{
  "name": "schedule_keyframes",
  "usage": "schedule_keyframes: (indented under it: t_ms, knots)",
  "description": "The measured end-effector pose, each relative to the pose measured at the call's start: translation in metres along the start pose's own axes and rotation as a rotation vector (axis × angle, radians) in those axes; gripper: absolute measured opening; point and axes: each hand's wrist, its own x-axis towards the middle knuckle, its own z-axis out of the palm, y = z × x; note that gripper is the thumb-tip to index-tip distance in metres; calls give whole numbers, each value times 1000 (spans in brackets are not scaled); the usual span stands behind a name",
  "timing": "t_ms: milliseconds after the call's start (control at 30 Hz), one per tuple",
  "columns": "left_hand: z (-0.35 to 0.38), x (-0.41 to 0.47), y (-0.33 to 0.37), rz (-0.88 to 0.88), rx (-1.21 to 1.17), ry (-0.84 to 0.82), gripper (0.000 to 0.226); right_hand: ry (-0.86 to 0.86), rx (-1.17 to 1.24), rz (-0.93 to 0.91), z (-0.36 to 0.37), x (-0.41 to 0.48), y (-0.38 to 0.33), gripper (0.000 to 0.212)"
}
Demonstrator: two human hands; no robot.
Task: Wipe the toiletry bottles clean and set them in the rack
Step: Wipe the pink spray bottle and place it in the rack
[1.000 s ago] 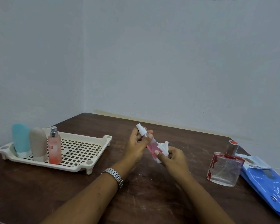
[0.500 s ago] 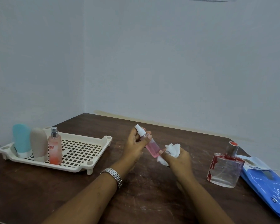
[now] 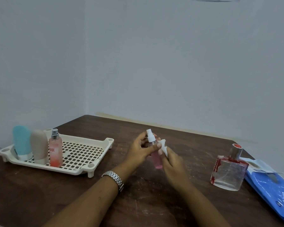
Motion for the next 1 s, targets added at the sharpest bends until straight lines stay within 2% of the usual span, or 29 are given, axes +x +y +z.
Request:
schedule_keyframes:
  t_ms: [167, 233, 400, 667, 800, 1000]
  knots:
    - [2, 0, 0, -50, -53, 58, 32, 55, -159, -93, -3, 4, 4, 24]
    - [2, 0, -2, -67, -56, 91, 33, 95, -218, -94, -4, 7, 10, 20]
    - [2, 2, -7, -57, -11, 166, 30, 148, -174, -63, -6, 9, 10, 25]
    - [-12, 6, 1, 17, 166, 346, 28, -21, -177, -160, 3, 3, 8, 13]
    - [-13, 2, 1, 68, 340, 339, 32, -8, -195, -204, 5, 3, 11, 10]
    - [-6, -7, 6, 97, 488, 281, 42, 15, -192, -172, 1, 5, 20, 8]
